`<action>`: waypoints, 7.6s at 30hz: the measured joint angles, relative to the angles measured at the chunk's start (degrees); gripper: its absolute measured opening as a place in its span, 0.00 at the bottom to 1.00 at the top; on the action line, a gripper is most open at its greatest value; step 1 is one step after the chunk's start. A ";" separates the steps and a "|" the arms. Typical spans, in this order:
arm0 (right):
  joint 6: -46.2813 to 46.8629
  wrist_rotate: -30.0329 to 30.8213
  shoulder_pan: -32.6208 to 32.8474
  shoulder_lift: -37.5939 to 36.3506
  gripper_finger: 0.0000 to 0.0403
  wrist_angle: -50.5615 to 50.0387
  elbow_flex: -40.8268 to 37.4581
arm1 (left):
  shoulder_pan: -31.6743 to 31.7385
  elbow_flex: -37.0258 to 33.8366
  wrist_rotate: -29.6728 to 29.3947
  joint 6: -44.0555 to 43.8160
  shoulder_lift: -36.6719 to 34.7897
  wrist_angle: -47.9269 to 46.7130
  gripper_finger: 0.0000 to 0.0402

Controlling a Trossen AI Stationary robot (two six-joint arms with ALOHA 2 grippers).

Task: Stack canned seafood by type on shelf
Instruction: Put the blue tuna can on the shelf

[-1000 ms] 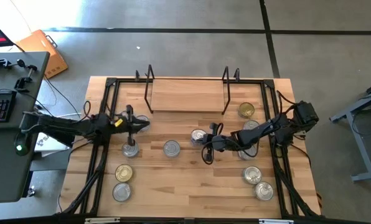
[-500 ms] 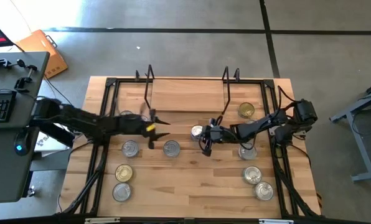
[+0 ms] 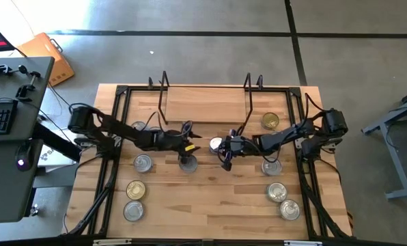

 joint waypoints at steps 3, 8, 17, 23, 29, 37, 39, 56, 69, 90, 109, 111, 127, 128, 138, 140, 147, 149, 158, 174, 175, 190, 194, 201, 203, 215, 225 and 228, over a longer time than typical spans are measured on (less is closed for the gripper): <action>0.04 0.02 0.00 0.00 0.00 0.03 0.00 | 0.04 0.64 2.14 0.31 0.93 0.07 0.55; 0.09 0.04 0.00 0.00 0.00 0.24 0.00 | 0.04 1.83 2.48 2.71 2.09 0.08 0.55; 0.55 -0.57 0.00 0.00 0.00 -1.02 1.89 | 0.06 4.87 6.85 8.67 4.82 -0.05 0.55; 0.44 -0.59 0.00 0.00 0.00 -7.29 6.83 | 0.42 7.76 7.01 13.47 8.43 0.35 0.55; 0.52 -0.70 0.04 -0.07 0.00 -11.22 9.70 | 0.52 10.26 6.86 14.21 11.35 0.86 0.55; 0.01 -0.63 0.86 -0.43 0.00 -13.39 10.27 | 1.56 10.66 4.90 10.10 11.36 -0.30 0.55; -0.54 -0.42 2.47 -1.52 0.00 -15.70 10.27 | 1.68 10.66 4.89 9.16 11.32 -0.98 0.55; 17.65 29.10 22.96 -6.67 0.00 -27.26 10.21 | 3.46 22.26 25.37 23.44 14.15 -20.08 0.37; 20.67 34.85 28.26 -6.65 0.00 -28.60 10.12 | 3.76 33.93 19.62 21.68 21.72 -31.94 0.08; -4.03 25.36 21.82 -6.29 0.64 -30.70 9.46 | 3.74 33.69 18.78 -0.77 16.96 -30.79 0.00; -21.92 33.39 14.45 4.70 0.57 -25.56 9.46 | 5.55 33.76 26.50 -8.82 16.56 -30.00 0.00; -21.31 32.47 13.85 4.72 0.46 -25.44 9.46 | 5.36 33.77 26.31 -8.82 16.54 -29.96 0.00; -14.62 29.20 12.83 4.56 0.05 -26.36 9.70 | 4.22 33.91 25.91 -6.39 3.77 -42.54 0.00; -13.85 29.19 12.74 4.42 0.05 -26.44 9.70 | 4.32 33.93 25.91 -5.39 3.47 -43.48 0.00; 19.27 25.24 17.29 1.10 0.05 -39.57 9.57 | 6.31 33.69 21.86 -2.28 13.37 -39.18 0.00; 27.26 26.30 19.85 1.39 0.05 -42.59 9.53 | 6.49 33.69 15.68 -3.54 16.51 -32.99 0.00; 38.75 37.14 27.08 1.92 0.05 -43.99 9.52 | 6.88 35.41 1.76 -4.41 22.79 -25.48 0.00; 38.91 39.43 28.15 1.92 0.05 -43.72 9.51 | 6.95 37.23 3.30 -5.54 23.56 -29.40 0.00; 38.94 41.51 27.22 1.92 0.05 -42.60 9.51 | 5.22 42.77 21.43 -4.82 23.19 -35.35 0.00; 43.57 32.99 9.67 2.01 0.18 -35.13 -0.74 | 4.49 43.31 19.00 -5.37 21.09 -55.13 0.00; 40.80 31.64 8.38 2.01 0.18 -31.63 -1.69 | 4.74 43.33 18.96 -5.31 21.59 -54.42 0.00; 23.46 6.54 12.33 1.81 0.06 -15.79 -0.94 | 6.19 43.40 0.29 -8.69 22.41 -59.84 0.00; 24.28 8.16 18.11 1.84 0.05 -15.98 -0.96 | 7.05 43.40 -4.14 -8.74 21.79 -61.54 0.00; 35.18 23.84 20.29 2.03 0.05 -20.16 -1.24 | 7.60 43.39 6.00 -10.38 21.72 -63.93 0.00; 37.59 26.63 18.71 2.03 0.05 -21.65 -1.22 | 7.56 42.75 12.88 -10.38 21.72 -63.82 0.00; 23.18 17.60 5.76 2.03 0.05 -14.98 -1.22 | 7.56 37.24 19.77 -13.24 21.34 -53.06 0.00; 24.92 9.99 10.61 1.92 0.05 -14.82 -1.14 | 10.53 37.43 15.11 -15.10 21.16 -42.91 0.00; 25.13 10.76 13.61 1.92 0.05 -15.14 -1.15 | 10.88 37.43 11.90 -15.20 19.64 -44.18 0.00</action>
